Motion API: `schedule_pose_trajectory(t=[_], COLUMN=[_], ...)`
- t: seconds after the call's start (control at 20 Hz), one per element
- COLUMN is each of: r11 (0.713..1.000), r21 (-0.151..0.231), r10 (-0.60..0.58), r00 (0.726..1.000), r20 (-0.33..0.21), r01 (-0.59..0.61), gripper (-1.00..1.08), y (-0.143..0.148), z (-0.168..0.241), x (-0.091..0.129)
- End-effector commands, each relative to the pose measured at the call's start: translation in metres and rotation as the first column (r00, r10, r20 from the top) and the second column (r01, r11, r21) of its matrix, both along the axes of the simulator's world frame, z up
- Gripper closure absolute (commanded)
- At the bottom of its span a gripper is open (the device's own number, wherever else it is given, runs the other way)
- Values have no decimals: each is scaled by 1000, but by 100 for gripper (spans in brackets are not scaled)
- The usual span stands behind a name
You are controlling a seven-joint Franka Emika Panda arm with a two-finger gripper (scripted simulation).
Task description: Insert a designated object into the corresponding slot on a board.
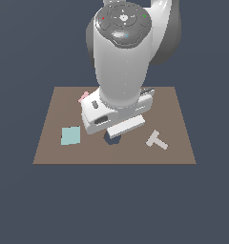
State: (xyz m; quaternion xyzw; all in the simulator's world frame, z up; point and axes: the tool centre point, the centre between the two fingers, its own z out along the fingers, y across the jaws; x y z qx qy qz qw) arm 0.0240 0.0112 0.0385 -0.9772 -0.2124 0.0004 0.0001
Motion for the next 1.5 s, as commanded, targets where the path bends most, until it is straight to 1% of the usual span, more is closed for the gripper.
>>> schedule_pose_trajectory(t=[0.0,0.3,0.55,0.95,1.25,1.3,1.45], r11=[998,987,977,973,972,972,972], r21=[0,0,0,0,-1,-1,-1], r10=[59,161,213,231,235,235,235], r00=[998,987,977,973,972,972,972], r20=[0,0,0,-1,0,0,0], r01=[-59,-161,-213,-231,-235,-235,-235], gripper=[108,108,108,108,108,-92,-92], y=[-5,-14,-17,-18,-18,-18,-18], z=[1,2,2,1,-8,-8,-8], x=[9,25,34,37,38,38,38])
